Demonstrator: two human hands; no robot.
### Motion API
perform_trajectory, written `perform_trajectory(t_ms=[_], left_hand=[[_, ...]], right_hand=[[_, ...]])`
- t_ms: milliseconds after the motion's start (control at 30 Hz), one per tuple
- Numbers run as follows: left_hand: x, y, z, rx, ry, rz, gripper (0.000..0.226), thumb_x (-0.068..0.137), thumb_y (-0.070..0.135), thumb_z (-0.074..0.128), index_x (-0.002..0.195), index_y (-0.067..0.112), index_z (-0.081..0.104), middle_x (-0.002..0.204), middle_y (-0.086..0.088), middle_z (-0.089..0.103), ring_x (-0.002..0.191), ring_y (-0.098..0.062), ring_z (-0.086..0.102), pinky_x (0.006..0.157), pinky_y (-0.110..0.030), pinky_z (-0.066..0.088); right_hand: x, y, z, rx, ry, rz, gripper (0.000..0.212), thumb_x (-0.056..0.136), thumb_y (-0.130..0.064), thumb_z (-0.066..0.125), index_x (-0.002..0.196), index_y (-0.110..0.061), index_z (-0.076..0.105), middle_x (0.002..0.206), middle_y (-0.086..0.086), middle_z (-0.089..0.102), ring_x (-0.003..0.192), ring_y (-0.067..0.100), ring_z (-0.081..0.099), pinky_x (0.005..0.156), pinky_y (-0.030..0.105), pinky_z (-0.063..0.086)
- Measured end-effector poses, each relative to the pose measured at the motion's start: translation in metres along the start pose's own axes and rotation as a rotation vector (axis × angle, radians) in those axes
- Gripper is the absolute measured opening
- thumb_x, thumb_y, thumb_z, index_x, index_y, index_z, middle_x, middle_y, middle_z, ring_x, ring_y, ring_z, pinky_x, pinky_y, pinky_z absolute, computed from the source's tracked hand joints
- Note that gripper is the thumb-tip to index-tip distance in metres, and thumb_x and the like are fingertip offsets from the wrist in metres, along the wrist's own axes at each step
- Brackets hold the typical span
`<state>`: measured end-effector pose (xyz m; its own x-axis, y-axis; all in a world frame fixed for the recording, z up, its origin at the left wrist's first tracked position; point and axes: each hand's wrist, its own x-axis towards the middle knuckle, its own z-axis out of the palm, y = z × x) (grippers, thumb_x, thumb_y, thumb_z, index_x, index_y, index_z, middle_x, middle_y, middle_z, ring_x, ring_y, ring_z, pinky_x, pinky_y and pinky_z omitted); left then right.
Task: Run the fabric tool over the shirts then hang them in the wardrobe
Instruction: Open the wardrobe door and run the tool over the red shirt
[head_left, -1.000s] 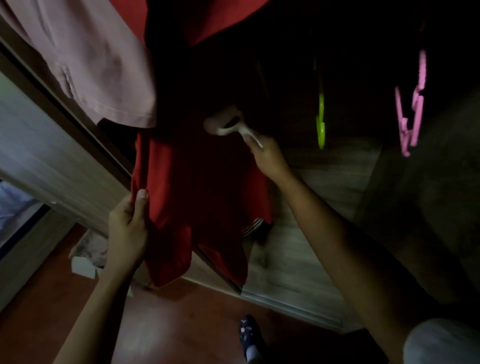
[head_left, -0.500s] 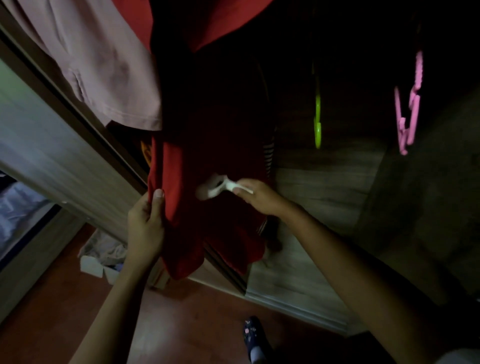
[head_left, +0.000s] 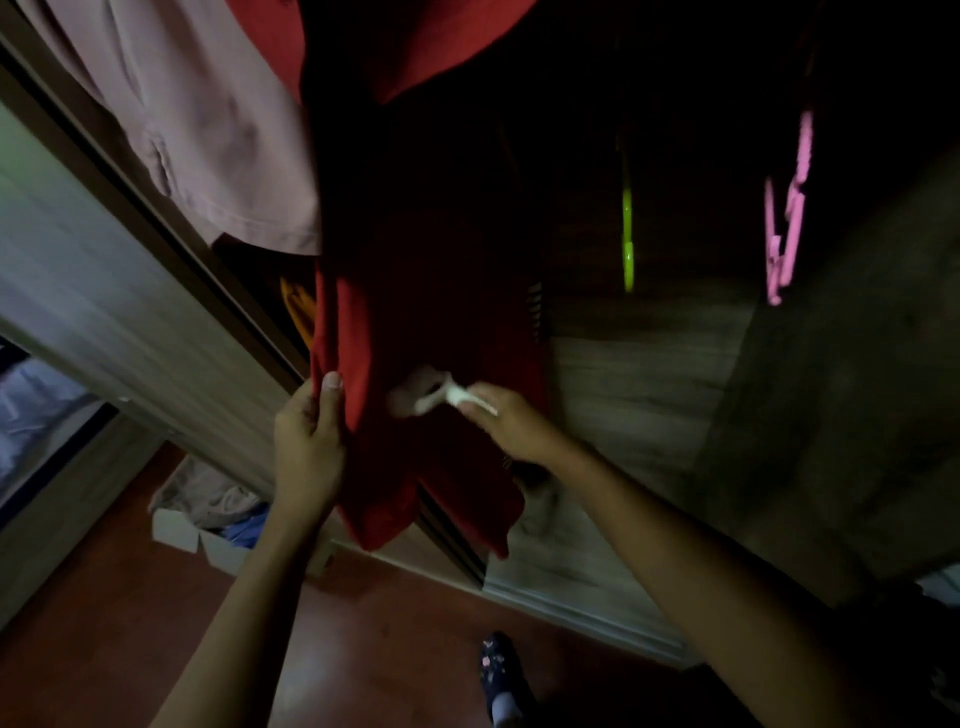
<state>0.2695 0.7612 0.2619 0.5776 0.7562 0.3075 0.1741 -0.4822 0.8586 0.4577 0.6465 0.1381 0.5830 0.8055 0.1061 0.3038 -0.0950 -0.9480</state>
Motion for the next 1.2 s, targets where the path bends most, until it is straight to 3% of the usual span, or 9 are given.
perform_trajectory(t_ms=[100,233,333,500,633,767,967,1067,1200], left_hand=[[-0.002,0.002,0.004,0.021,-0.029,0.011,0.049,0.106,0.045,0.039,0.098,0.005,0.065,0.09,-0.028,0.068,0.078,-0.047,0.065,0.065,-0.056,0.054],[-0.006,0.004,0.01,0.026,-0.038,0.024,0.044,0.108,0.034,0.038,0.092,0.001,0.063,0.08,-0.029,0.064,0.06,-0.026,0.057,0.054,-0.034,0.046],[-0.006,0.002,0.014,0.002,-0.028,0.032,0.041,0.108,0.03,0.04,0.088,0.003,0.062,0.071,-0.014,0.06,0.055,-0.009,0.052,0.05,-0.021,0.041],[-0.005,-0.007,0.017,-0.051,-0.041,0.051,0.041,0.108,0.031,0.042,0.093,0.0,0.064,0.079,-0.02,0.066,0.068,-0.019,0.059,0.061,-0.037,0.047],[-0.008,-0.001,0.023,-0.059,-0.046,0.048,0.032,0.108,0.029,0.042,0.091,0.015,0.066,0.076,0.003,0.065,0.063,-0.001,0.058,0.058,-0.02,0.046],[-0.006,0.0,0.024,-0.052,-0.029,0.053,0.036,0.108,0.028,0.042,0.077,0.018,0.059,0.067,0.001,0.056,0.056,-0.005,0.05,0.053,-0.024,0.041],[-0.006,-0.005,0.021,-0.049,-0.069,0.071,0.038,0.108,0.029,0.041,0.082,0.009,0.059,0.07,-0.003,0.053,0.059,-0.009,0.048,0.055,-0.025,0.039],[-0.004,-0.011,0.02,-0.073,-0.106,0.083,0.041,0.108,0.031,0.04,0.084,0.004,0.058,0.071,-0.007,0.052,0.06,-0.014,0.049,0.057,-0.029,0.041],[-0.001,-0.013,0.022,-0.102,-0.147,0.121,0.037,0.109,0.029,0.04,0.076,0.022,0.053,0.065,0.005,0.049,0.056,-0.004,0.046,0.055,-0.021,0.04]], right_hand=[[-0.024,0.036,0.027,-0.096,-0.115,0.139,0.042,0.1,-0.035,0.055,0.131,-0.006,0.059,0.128,0.007,0.063,0.118,0.018,0.058,0.099,0.027,0.042],[-0.019,0.025,0.011,-0.05,-0.063,0.117,0.029,0.101,-0.032,0.055,0.113,-0.008,0.065,0.09,-0.011,0.059,0.077,-0.009,0.055,0.075,0.016,0.04],[0.003,-0.023,-0.027,-0.007,0.072,0.03,0.018,0.101,-0.023,0.054,0.084,-0.025,0.06,0.067,-0.012,0.049,0.053,-0.01,0.049,0.054,0.01,0.034],[0.025,-0.093,-0.07,0.225,0.254,-0.068,0.017,0.104,-0.032,0.047,0.095,-0.024,0.06,0.063,-0.008,0.045,0.043,-0.004,0.042,0.046,0.016,0.033],[0.023,-0.086,-0.055,0.164,0.252,-0.097,0.019,0.102,-0.035,0.048,0.093,-0.023,0.06,0.064,-0.012,0.047,0.05,-0.001,0.043,0.05,0.024,0.034],[-0.002,-0.031,-0.009,0.05,0.171,0.032,0.02,0.102,-0.027,0.052,0.083,-0.022,0.056,0.065,-0.01,0.047,0.048,-0.004,0.044,0.054,0.022,0.033],[-0.055,0.013,0.03,-0.004,0.02,0.217,0.023,0.103,-0.034,0.049,0.081,-0.036,0.054,0.074,-0.014,0.054,0.061,-0.012,0.053,0.064,0.015,0.037],[-0.062,0.009,0.033,-0.008,0.071,0.241,0.025,0.103,-0.035,0.049,0.078,-0.034,0.054,0.071,-0.011,0.054,0.062,-0.001,0.051,0.063,0.021,0.039],[-0.061,-0.008,0.029,0.056,0.215,0.268,0.027,0.102,-0.035,0.051,0.082,-0.017,0.056,0.064,-0.002,0.053,0.048,0.007,0.045,0.052,0.026,0.038]])
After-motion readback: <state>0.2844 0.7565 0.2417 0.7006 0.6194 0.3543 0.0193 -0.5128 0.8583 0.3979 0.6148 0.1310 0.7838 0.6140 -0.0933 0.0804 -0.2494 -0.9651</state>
